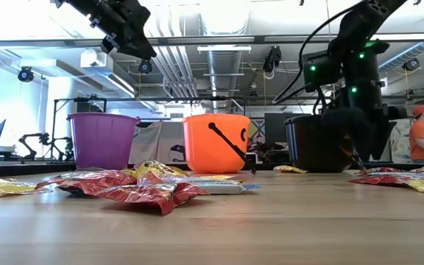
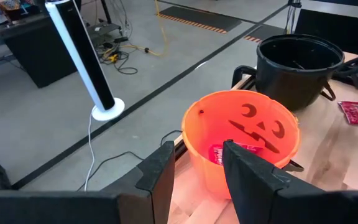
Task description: Sort candy by brand, put in halloween buckets
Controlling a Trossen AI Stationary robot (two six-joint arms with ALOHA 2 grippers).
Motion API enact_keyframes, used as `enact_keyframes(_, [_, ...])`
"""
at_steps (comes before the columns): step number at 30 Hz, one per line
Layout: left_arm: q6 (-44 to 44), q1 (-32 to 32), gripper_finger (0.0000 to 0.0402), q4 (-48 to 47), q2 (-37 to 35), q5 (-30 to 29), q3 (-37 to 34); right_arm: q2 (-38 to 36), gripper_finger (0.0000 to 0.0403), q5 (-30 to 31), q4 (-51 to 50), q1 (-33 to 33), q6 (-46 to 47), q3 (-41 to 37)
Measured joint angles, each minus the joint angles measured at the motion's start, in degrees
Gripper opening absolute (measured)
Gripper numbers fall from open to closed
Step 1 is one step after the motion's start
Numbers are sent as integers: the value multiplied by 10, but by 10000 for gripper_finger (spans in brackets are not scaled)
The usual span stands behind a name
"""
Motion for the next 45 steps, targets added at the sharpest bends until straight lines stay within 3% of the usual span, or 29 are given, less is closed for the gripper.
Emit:
enact_keyframes(16, [5,0,120,0,0,0,0,0,146,2,68,0,-7,-77])
enact_keyframes(29, [5,0,120,3,0,0,0,-7,19,-6,84,0,-32,-77])
enact_keyframes(39, [5,0,120,2,0,0,0,-64,14,-85,30,0,-56,27])
enact_keyframes(45, [5,0,120,2,0,0,0,-67,13,-127,145,0,-112,119])
